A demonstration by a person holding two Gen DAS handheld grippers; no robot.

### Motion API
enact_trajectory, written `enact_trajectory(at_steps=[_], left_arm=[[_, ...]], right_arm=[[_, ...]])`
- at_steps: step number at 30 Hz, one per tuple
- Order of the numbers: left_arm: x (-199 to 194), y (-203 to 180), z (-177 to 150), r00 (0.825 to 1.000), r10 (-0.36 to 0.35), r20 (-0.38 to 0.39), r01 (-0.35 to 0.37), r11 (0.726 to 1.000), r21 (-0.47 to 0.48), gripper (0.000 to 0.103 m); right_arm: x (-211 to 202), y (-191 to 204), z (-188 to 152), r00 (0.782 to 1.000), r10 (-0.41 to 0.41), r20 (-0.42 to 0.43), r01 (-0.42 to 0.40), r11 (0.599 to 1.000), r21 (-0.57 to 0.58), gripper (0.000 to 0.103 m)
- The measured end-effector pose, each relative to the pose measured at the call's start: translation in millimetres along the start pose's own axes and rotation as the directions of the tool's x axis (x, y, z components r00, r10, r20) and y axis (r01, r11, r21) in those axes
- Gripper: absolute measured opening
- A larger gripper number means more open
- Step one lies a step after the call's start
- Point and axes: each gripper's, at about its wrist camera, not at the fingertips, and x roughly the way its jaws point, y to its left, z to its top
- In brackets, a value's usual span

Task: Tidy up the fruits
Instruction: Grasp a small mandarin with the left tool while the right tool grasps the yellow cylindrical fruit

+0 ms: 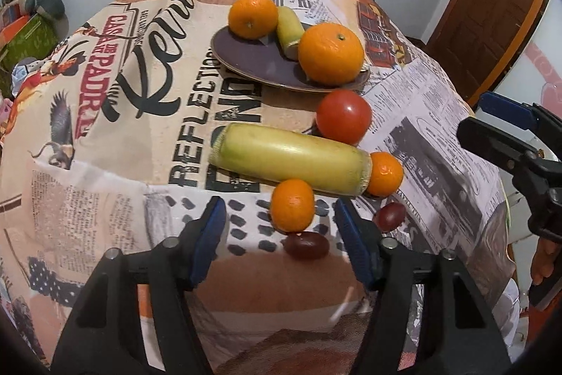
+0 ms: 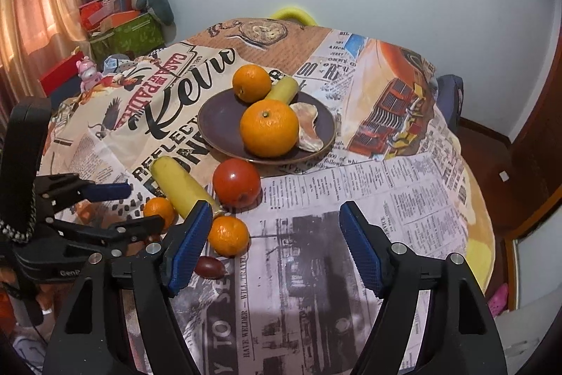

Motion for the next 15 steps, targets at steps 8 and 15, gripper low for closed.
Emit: enact_trajectory(at_steps=[8, 15], left_arm=[[6, 3, -3, 0.999, -0.046, -0.004, 0.046, 0.999, -0.017, 0.027], [-11, 24, -6, 0.999, -0.001, 0.044, 0.002, 0.999, -0.034, 0.027]], right_arm=[[15, 11, -3, 0.999, 0.043, -0.024, -0.043, 0.999, -0.011, 0.067], [44, 33, -2, 0.990, 0.096, -0.106, -0.103, 0.993, -0.063, 0.040]])
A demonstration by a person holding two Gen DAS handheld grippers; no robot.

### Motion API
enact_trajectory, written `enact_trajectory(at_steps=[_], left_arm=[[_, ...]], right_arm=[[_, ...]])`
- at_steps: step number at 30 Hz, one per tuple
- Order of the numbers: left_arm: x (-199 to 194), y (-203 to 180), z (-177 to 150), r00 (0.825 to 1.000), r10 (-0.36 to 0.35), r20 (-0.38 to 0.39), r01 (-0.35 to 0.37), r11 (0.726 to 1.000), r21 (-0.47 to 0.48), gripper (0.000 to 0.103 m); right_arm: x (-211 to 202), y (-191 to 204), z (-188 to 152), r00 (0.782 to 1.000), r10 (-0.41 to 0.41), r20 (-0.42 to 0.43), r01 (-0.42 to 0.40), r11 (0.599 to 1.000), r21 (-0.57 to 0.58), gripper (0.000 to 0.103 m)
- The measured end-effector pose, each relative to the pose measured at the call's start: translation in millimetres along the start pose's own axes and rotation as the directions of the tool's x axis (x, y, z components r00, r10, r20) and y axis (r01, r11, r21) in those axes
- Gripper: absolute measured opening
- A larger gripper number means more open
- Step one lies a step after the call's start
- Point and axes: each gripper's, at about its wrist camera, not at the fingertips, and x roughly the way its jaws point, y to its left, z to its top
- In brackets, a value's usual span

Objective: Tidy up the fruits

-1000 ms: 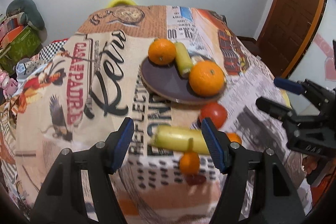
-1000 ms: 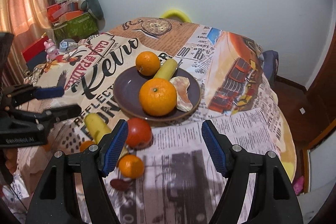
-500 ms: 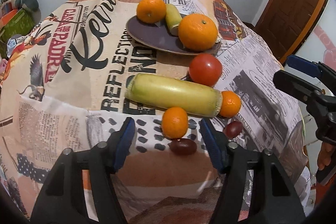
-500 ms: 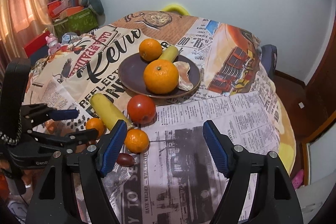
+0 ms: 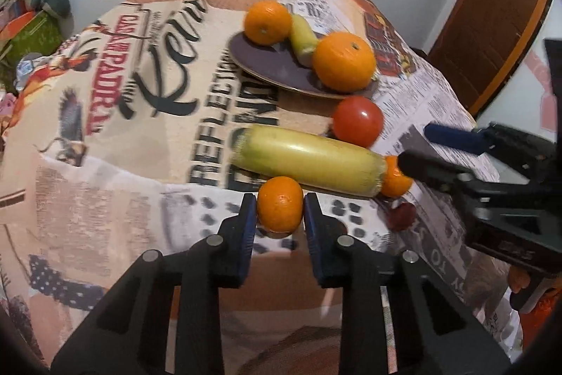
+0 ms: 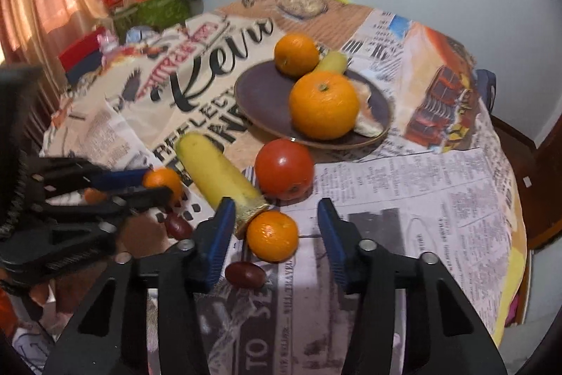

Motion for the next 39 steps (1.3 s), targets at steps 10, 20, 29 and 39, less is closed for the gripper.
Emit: enact_trajectory(at_steps=[10, 20, 29, 39], left_arm=[[-18, 43, -11, 1.000, 0.018, 0.020, -0.016, 0.996, -0.087, 0.027], [-26, 52, -17, 0.999, -0.009, 0.048, 0.015, 0.993, -0.116, 0.027], [-41, 64, -14, 0.996, -0.011, 0.086, 0.021, 0.992, -0.121, 0.027], [-36, 82, -11, 0.996, 0.002, 0.084, 0.011, 0.987, -0.158, 0.027]], right_arm=[[25, 18, 6, 0.996, 0.045, -0.077, -0.050, 0.997, -0.057, 0.037], [24, 40, 11, 0.992, 0.059, -0.110, -0.074, 0.987, -0.140, 0.037], [49, 54, 44, 0.993, 0.054, -0.104, -0.070, 0.986, -0.154, 0.037], [81, 70, 48, 0.989, 0.027, -0.144, -0.059, 0.975, -0.215, 0.044]])
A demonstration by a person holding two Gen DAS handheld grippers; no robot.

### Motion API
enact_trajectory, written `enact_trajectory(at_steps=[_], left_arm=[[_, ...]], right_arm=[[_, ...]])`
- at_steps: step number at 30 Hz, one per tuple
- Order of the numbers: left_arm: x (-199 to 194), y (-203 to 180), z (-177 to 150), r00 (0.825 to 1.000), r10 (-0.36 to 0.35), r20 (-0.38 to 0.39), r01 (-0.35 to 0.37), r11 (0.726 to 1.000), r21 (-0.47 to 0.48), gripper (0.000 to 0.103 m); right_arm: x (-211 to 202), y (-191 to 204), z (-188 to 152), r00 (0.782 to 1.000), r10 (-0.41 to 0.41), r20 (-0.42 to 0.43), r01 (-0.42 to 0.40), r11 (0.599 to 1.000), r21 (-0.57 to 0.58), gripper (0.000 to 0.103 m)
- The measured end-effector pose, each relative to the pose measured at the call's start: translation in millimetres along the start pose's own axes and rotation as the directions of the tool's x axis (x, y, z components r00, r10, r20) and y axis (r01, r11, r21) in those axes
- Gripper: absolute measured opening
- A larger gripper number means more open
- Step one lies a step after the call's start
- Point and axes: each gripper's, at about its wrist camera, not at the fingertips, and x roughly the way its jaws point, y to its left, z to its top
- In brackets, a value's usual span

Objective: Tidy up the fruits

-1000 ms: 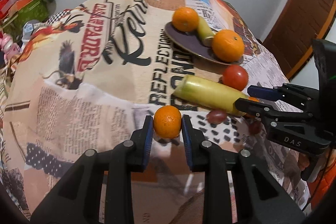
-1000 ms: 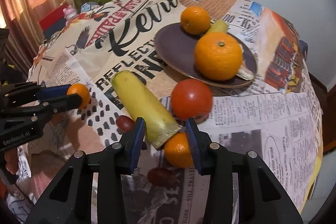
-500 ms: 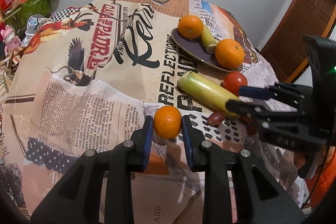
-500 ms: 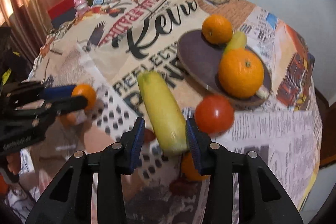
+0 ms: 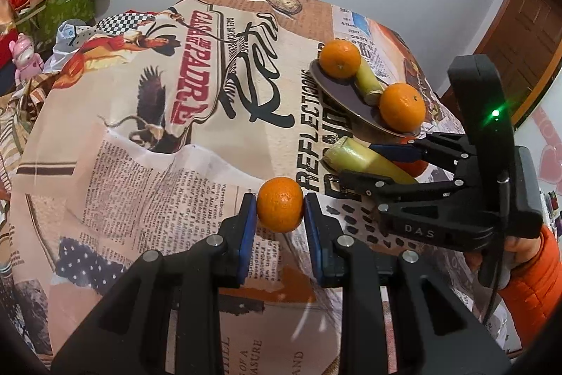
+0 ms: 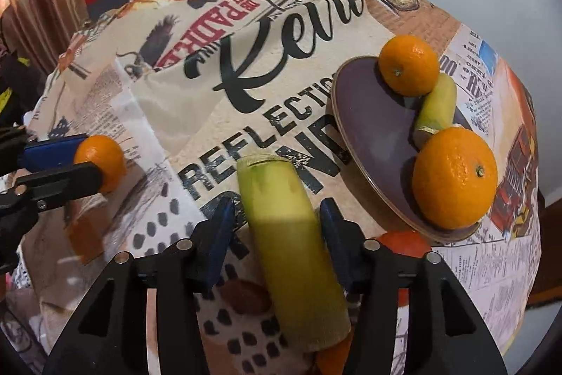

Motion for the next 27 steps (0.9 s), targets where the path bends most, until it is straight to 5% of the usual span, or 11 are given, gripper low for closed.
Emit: enact_trajectory(at_steps=[7, 22, 27], left_arm=[[-3, -4, 4, 1.000, 0.004, 0.010, -0.004, 1.000, 0.011, 0.027], [-35, -55, 41, 0.991, -0.012, 0.135, -0.001, 0.995, 0.098, 0.027], [-24, -52, 41, 0.996, 0.001, 0.093, -0.010, 0.995, 0.095, 0.027]], right_arm=[[-26, -12, -3, 0.995, 0.009, 0.095, -0.017, 0.996, 0.085, 0.039], [-130, -62, -16, 0.942, -0.019, 0.334, -0.064, 0.970, 0.235, 0.033], [-147, -78, -21, 0.925, -0.053, 0.377, -0.054, 0.962, 0.267, 0.033]])
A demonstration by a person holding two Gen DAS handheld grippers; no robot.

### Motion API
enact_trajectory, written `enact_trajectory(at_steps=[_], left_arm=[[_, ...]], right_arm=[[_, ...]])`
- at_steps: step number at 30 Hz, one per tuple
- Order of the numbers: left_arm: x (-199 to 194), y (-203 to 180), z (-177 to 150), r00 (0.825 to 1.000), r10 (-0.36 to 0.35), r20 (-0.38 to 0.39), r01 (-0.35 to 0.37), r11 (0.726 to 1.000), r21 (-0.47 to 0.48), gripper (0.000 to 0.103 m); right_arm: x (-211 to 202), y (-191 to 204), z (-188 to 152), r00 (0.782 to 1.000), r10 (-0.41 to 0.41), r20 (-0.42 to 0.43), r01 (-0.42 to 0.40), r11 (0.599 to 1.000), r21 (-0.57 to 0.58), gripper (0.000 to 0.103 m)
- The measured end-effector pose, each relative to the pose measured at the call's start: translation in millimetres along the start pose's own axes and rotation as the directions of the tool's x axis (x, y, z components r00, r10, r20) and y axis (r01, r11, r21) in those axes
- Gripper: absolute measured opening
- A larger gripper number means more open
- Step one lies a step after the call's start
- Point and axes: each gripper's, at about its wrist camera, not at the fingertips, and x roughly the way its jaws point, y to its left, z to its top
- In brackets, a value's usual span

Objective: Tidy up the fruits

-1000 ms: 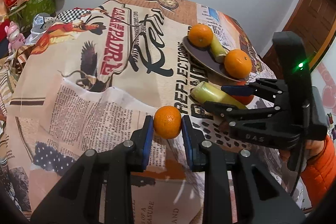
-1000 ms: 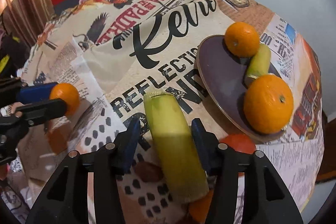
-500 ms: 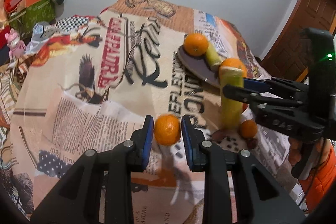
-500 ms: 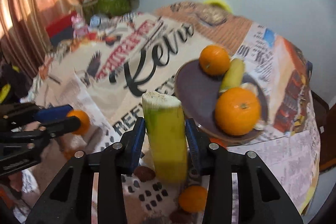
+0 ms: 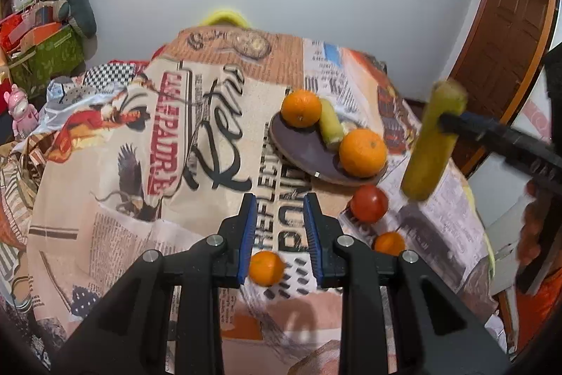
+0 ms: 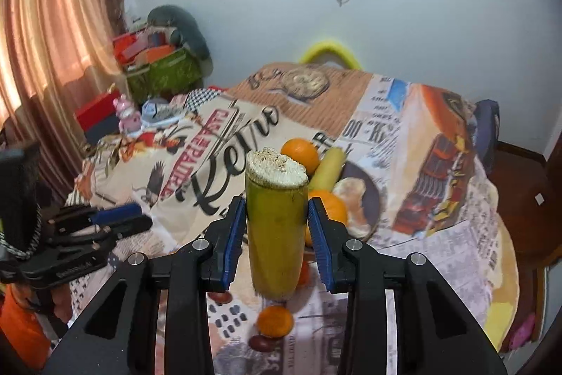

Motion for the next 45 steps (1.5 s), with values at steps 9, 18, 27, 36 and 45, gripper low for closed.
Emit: enact_trajectory(at_steps=[9, 18, 27, 36, 45], left_arm=[[40, 8, -35, 0.987, -0.001, -0.158, 0.001, 1.000, -0.005, 0.038], [59, 2, -47, 0.981, -0.003, -0.194, 0.006, 1.000, 0.011, 0.038], [59, 8, -38, 0.986, -0.007, -0.167, 0.007, 1.000, 0.001, 0.032], [51, 2, 14, 0.999, -0.002, -0.050, 0.003, 1.000, 0.025, 0.032], [67, -2, 55, 1.000, 0.009, 0.007, -0.010, 0.999, 0.053, 0.032]], right_arm=[[-10, -28, 2, 0.996, -0.077, 0.034, 0.076, 0.996, 0.041, 0.033], [-7, -51, -2, 0.992, -0.127, 0.015, 0.125, 0.990, 0.069, 0.033], [-1, -47, 11, 0.995, -0.093, 0.037, 0.090, 0.994, 0.069, 0.033], [22, -24, 25, 0.998, -0.018, 0.053, 0.015, 0.998, 0.056, 0.033], [67, -9, 23, 0.999, 0.045, -0.026, -0.044, 0.998, 0.048, 0.033]])
